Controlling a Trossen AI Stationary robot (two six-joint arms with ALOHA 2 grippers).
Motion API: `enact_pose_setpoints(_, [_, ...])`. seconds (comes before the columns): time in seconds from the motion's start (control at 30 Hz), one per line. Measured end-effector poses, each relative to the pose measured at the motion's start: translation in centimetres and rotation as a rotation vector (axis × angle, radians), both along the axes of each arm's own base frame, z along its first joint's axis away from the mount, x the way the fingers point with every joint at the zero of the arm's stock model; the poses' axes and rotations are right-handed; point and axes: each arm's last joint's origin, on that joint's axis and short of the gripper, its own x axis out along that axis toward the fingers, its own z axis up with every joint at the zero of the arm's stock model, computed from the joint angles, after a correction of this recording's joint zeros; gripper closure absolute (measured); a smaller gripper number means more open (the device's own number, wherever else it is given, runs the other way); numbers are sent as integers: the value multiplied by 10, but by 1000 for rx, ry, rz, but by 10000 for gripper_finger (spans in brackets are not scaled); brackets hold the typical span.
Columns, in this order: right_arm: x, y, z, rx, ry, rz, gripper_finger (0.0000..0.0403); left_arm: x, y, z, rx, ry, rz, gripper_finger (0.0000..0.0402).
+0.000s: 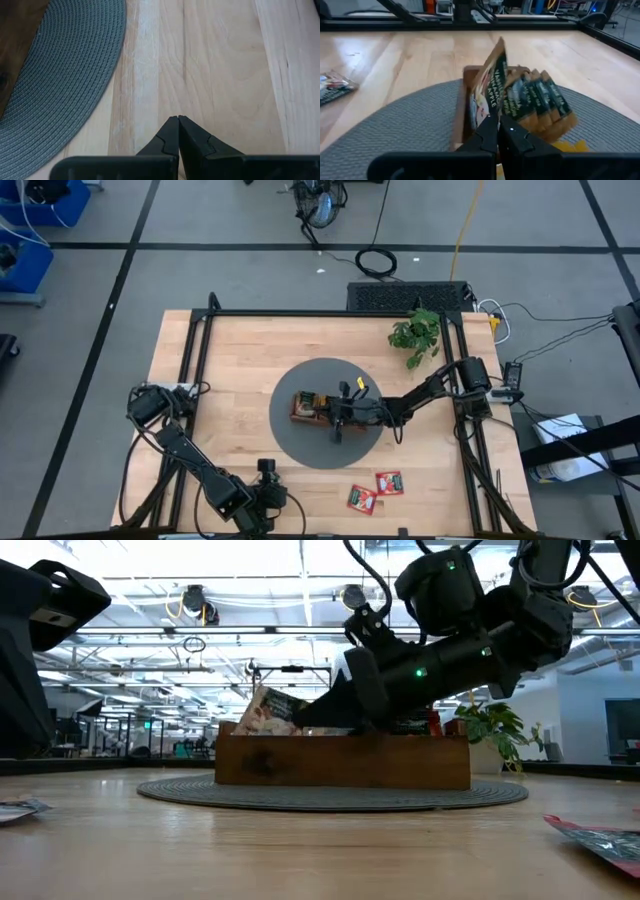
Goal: Pick & Place Tea
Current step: Put the brown tea bag into the left section of the wooden organizer
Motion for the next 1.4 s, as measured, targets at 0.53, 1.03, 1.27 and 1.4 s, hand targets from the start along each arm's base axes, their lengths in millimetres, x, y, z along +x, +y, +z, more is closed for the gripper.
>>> enact_pose_setpoints(0.53, [20,4,54,-48,249,83,403,1,1,0,2,-1,0,392])
enact_pose_setpoints(1.03, [22,0,46,-67,291,2,403,2,1,0,-1,-5,5,392])
enact_pose_setpoints(1.27, [21,0,44,-39,320,45,400,2,1,0,-3,-6,5,392])
enact_pose_setpoints(1.4, [21,1,43,-23,320,37,369,2,1,0,-3,-6,5,392])
